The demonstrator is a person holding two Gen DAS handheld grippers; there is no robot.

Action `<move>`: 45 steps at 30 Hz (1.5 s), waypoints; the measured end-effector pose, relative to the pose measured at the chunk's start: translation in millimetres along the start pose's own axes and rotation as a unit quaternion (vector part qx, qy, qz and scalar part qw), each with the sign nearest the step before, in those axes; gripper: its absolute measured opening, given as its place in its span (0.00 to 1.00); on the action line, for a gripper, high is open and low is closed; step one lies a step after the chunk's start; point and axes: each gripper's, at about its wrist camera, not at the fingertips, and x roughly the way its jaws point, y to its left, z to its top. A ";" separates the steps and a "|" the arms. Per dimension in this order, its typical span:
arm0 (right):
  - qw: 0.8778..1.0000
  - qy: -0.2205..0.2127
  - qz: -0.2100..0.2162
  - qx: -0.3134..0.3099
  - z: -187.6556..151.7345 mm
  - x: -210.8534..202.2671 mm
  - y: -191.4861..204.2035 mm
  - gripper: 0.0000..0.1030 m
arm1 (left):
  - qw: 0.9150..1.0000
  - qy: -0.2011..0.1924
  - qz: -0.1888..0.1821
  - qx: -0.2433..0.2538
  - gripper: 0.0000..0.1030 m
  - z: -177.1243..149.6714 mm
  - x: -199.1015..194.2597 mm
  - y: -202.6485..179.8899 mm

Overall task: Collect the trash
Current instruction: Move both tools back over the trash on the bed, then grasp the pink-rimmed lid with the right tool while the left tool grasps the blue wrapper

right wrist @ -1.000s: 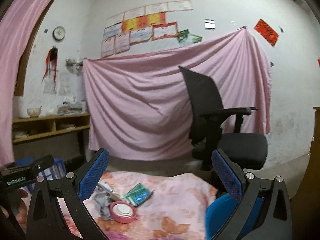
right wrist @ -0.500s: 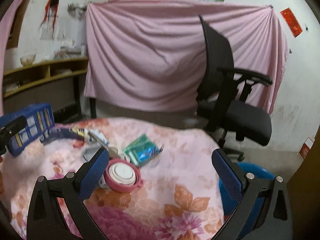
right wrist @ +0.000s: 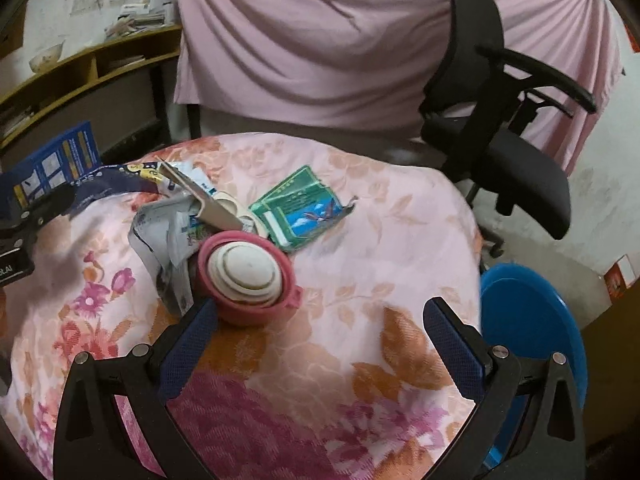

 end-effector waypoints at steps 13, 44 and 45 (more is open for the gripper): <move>0.997 0.033 0.069 0.000 8.9 21.5 12.7 0.93 | 0.995 0.068 -0.041 0.068 0.73 10.0 42.1 -8.9; 0.988 0.016 0.146 0.052 -10.8 0.6 -12.8 0.58 | 0.971 0.159 -0.141 -0.111 0.11 -18.2 -9.7 -6.7; 0.988 0.016 0.148 0.049 -13.4 -2.7 -14.1 0.58 | 0.970 0.158 -0.142 -0.114 0.10 -20.3 -14.1 -8.6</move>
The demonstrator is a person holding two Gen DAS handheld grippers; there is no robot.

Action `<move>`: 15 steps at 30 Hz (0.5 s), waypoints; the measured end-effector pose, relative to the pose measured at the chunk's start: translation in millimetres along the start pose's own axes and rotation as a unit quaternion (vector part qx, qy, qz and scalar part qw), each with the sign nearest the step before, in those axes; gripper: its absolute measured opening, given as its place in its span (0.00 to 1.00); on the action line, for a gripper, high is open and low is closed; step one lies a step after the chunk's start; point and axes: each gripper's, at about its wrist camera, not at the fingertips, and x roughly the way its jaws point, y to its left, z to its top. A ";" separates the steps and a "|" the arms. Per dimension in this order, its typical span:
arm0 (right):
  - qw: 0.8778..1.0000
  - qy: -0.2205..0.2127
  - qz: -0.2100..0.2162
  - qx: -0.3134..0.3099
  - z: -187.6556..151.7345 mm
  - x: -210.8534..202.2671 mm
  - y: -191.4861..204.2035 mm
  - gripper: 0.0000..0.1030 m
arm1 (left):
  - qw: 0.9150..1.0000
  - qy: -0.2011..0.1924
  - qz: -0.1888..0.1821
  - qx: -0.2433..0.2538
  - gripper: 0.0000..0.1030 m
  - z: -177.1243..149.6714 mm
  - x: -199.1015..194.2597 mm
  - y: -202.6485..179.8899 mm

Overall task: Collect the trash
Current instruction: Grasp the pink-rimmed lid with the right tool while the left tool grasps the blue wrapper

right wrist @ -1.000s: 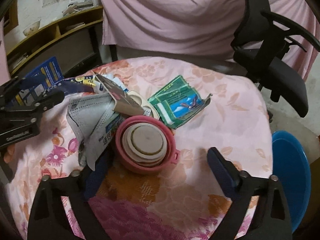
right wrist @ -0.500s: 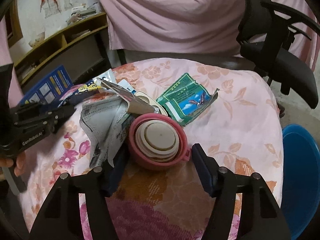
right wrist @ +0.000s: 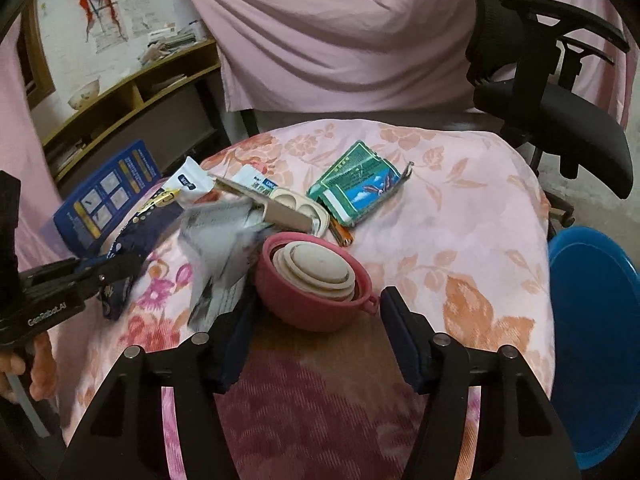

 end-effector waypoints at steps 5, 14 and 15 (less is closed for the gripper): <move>1.000 0.006 0.006 -0.017 -13.6 -14.1 -2.3 0.58 | 1.000 -0.002 -0.014 -0.012 0.10 -20.4 -16.4 -9.5; 0.998 0.006 -0.008 -0.058 -41.3 -35.9 3.9 0.58 | 0.999 -0.018 -0.036 -0.026 0.10 -42.8 -36.9 -30.4; 0.998 0.004 -0.007 -0.061 -45.0 -38.3 4.1 0.58 | 0.999 -0.018 -0.039 -0.024 0.10 -44.7 -38.1 -34.0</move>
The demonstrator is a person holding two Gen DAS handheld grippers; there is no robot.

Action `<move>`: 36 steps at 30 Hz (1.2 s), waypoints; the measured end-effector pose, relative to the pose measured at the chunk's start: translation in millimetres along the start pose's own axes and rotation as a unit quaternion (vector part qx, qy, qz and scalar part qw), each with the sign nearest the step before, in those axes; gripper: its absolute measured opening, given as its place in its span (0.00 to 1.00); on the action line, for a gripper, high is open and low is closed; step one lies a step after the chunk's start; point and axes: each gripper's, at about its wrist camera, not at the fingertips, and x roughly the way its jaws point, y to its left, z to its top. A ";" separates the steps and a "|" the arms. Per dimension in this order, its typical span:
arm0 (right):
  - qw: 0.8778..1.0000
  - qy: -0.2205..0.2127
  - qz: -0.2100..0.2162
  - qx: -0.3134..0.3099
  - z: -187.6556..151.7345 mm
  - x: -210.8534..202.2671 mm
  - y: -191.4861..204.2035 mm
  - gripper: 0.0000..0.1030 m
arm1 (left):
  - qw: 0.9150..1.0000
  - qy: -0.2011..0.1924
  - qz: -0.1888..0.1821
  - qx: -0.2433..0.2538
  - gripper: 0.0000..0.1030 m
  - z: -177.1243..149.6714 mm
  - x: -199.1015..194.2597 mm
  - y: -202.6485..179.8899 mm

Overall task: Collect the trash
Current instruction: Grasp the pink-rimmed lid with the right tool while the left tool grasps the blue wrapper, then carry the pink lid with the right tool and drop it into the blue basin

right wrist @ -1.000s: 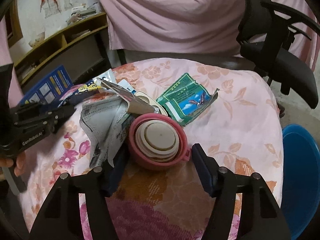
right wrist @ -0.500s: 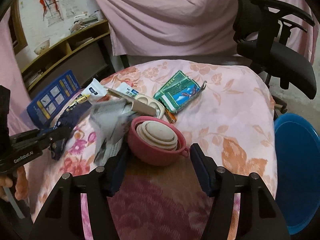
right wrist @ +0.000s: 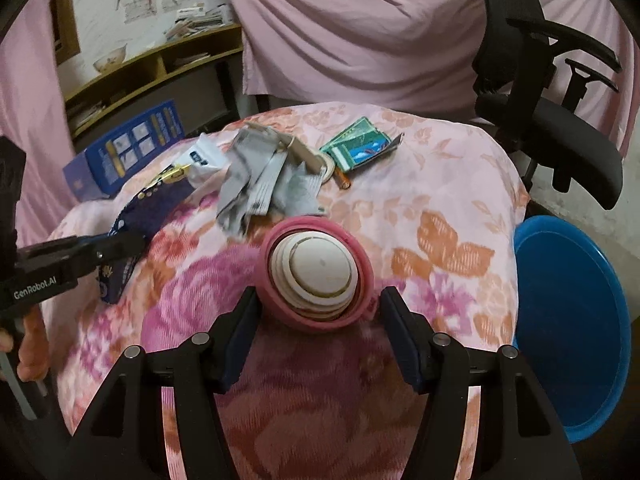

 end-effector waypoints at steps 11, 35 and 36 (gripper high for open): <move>1.000 -0.013 0.020 -0.021 -17.6 -9.2 7.2 0.67 | 1.000 0.011 0.001 0.002 0.10 -6.9 -1.1 -10.0; 0.992 -0.121 0.004 0.033 -7.8 -41.5 -13.2 0.54 | 0.997 -0.072 0.009 0.019 0.09 4.9 -22.8 -53.6; 0.988 -0.148 -0.004 0.032 -8.1 -51.7 -14.7 0.55 | 0.997 -0.079 0.002 0.019 0.09 7.6 -24.0 -57.7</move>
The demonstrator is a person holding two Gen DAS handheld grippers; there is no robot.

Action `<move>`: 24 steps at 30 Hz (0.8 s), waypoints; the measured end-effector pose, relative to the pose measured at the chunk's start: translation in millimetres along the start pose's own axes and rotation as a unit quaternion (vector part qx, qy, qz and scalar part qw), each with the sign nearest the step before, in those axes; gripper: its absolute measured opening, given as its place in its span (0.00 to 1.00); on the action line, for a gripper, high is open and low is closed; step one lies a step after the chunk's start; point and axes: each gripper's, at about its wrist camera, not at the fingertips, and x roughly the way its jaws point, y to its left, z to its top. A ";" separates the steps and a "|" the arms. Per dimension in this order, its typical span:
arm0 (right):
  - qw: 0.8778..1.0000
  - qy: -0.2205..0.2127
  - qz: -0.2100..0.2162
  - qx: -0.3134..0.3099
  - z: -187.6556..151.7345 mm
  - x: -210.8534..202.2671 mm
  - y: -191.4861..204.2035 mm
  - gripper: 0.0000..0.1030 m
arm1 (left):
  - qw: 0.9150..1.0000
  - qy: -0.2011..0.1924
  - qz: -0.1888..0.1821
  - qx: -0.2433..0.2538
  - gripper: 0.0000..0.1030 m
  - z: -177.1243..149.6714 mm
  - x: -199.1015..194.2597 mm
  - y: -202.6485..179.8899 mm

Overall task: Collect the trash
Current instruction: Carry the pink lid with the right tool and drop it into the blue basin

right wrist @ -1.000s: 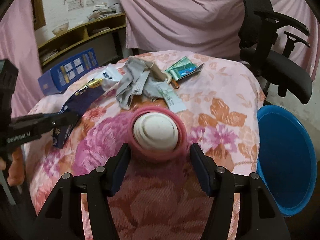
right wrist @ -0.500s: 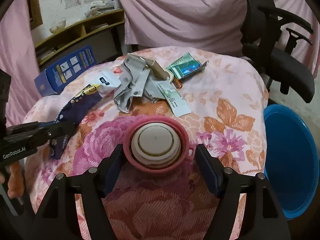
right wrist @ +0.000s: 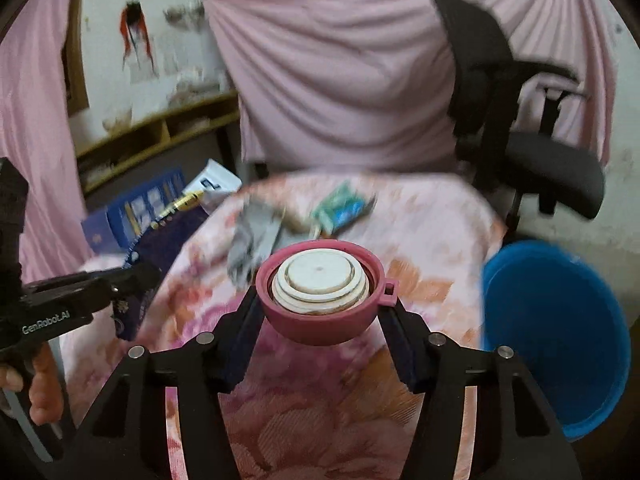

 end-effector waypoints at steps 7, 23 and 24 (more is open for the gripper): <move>0.992 -0.114 -0.050 0.020 17.1 -48.8 -22.8 0.55 | 0.996 -0.064 -0.057 0.041 0.09 28.5 -4.0 -46.5; 0.964 -0.150 -0.171 0.140 8.9 -91.1 -138.6 0.55 | 0.981 -0.026 -0.144 0.126 0.09 64.2 74.5 -162.4; 0.963 -0.145 -0.174 0.145 6.6 -90.4 -143.2 0.55 | 0.981 -0.015 -0.144 0.127 0.09 63.3 82.3 -166.4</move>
